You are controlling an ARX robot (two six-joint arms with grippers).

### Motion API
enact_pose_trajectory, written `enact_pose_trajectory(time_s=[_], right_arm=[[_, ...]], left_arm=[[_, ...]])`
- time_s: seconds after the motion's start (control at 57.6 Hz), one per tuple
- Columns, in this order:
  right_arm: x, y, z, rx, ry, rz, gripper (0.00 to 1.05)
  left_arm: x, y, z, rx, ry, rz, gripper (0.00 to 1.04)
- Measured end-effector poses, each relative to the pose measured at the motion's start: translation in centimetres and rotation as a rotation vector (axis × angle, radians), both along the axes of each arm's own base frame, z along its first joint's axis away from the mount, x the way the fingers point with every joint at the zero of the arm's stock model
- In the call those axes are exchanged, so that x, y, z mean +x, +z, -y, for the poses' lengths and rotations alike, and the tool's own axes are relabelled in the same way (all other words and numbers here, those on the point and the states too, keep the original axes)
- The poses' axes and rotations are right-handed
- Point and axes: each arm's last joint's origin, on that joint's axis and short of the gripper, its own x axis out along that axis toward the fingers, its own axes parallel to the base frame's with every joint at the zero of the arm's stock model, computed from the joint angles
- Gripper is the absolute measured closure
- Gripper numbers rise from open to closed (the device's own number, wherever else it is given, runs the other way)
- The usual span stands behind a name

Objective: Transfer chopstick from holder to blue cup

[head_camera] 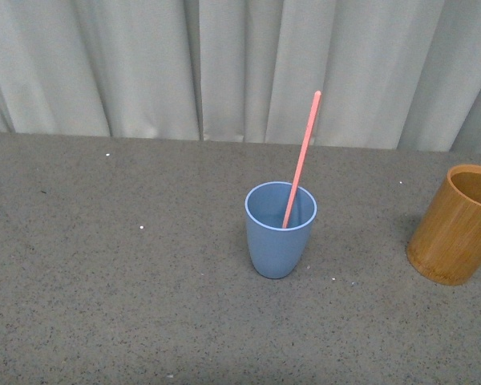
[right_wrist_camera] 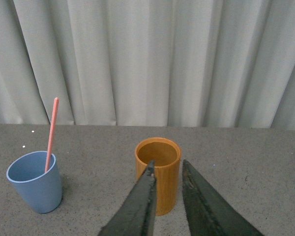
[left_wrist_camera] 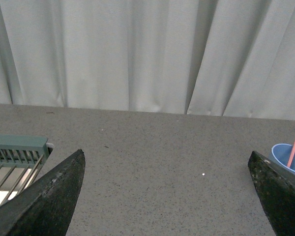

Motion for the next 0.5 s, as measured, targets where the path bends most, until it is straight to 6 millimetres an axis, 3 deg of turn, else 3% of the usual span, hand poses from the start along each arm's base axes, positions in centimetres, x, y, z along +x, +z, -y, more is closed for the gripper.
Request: enact_pose_trajectory(time_s=[0.174,0.382,0.504], right_arm=[[0.00,0.00,0.00,0.000,0.000,0.000,0.45],[0.00,0.00,0.00,0.000,0.000,0.000,0.10],[0.00,0.00,0.00,0.000,0.000,0.000,0.10]], left_arm=[[0.00,0.00,0.00,0.000,0.000,0.000,0.07],[0.00,0.00,0.00,0.000,0.000,0.000,0.07],[0.00,0.00,0.00,0.000,0.000,0.000,0.07]])
